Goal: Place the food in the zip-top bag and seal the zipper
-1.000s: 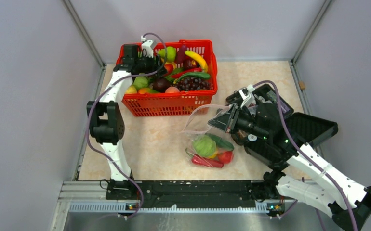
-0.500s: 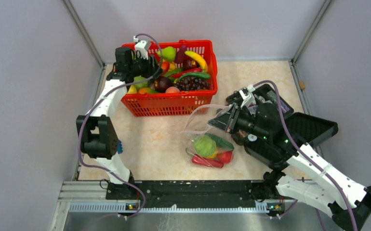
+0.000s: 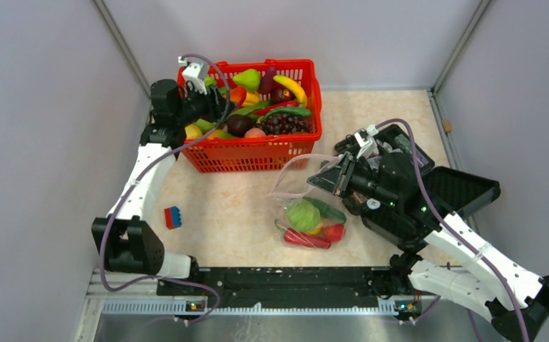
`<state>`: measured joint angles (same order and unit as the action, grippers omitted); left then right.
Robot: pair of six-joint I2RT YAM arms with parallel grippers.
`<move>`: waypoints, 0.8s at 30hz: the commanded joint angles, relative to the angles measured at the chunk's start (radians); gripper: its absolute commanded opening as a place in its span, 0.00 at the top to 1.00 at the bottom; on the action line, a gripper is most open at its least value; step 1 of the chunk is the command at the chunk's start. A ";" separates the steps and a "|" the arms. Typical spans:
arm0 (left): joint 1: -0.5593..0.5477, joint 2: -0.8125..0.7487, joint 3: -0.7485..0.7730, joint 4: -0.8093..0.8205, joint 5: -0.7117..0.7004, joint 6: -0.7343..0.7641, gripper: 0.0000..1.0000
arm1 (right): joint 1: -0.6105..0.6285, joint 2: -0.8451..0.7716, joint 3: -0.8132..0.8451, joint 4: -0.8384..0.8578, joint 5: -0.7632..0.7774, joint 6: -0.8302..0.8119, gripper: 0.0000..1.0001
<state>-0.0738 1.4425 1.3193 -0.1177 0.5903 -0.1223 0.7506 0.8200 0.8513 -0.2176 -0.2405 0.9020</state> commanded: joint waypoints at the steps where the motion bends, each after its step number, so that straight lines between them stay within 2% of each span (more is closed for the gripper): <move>1: -0.003 -0.096 -0.024 0.052 0.009 -0.006 0.76 | 0.007 -0.007 0.008 0.066 -0.005 0.014 1.00; 4: -0.003 -0.125 -0.041 0.028 0.014 -0.005 0.75 | 0.006 -0.003 0.008 0.068 -0.008 0.016 1.00; 9: -0.003 -0.171 -0.109 0.083 0.041 -0.069 0.76 | 0.007 0.001 0.005 0.077 -0.013 0.021 1.00; 16: -0.029 -0.251 -0.109 0.179 0.263 -0.179 0.73 | 0.007 0.004 0.005 0.074 -0.008 0.021 1.00; 20: -0.114 -0.302 -0.125 0.155 0.368 -0.158 0.71 | 0.007 0.008 0.003 0.081 0.000 0.024 1.00; 24: -0.272 -0.363 -0.177 0.053 0.303 -0.063 0.70 | 0.007 0.005 0.003 0.076 0.021 0.037 1.00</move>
<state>-0.2226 1.1461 1.1881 -0.0246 0.8700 -0.2546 0.7506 0.8280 0.8509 -0.2008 -0.2375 0.9215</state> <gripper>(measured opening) 0.494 0.006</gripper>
